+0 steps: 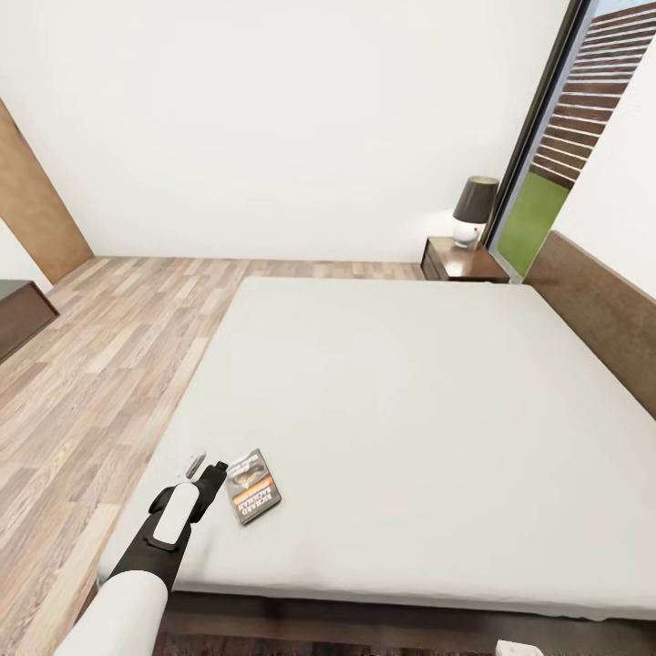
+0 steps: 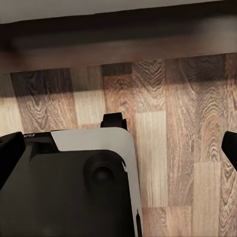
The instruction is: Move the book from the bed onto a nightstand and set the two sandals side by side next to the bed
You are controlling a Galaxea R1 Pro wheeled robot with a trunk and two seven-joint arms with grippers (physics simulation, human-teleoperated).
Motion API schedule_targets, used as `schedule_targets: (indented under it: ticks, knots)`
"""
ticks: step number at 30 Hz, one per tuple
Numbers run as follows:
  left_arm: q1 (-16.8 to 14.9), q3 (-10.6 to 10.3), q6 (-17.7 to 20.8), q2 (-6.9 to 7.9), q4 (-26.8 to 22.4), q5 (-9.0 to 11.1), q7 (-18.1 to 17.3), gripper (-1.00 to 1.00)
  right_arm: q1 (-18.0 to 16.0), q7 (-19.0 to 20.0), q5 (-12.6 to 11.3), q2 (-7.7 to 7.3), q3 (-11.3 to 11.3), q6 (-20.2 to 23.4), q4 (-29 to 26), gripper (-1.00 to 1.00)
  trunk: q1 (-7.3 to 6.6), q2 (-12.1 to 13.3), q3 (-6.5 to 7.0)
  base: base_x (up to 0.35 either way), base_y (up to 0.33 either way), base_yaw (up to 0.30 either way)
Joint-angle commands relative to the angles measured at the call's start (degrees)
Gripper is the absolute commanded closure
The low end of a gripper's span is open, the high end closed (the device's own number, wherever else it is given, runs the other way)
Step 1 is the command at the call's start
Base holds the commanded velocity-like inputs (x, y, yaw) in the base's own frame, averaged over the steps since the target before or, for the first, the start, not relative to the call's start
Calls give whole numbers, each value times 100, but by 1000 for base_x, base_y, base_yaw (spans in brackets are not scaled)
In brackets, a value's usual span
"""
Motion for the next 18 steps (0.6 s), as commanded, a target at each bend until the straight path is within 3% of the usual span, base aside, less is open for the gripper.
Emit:
schedule_targets:
  ticks: [1,18]
  knots:
    - [-3,20,25,-6,-13,46,28,-100,-3,24,56,0,-50,-3,0,-100,2,-8,-17,0,0,0]
    - [-3,20,25,-6,-13,48,31,-100,-3,17,56,-1,-50,-3,0,-100,2,-8,-170,0,0,0]
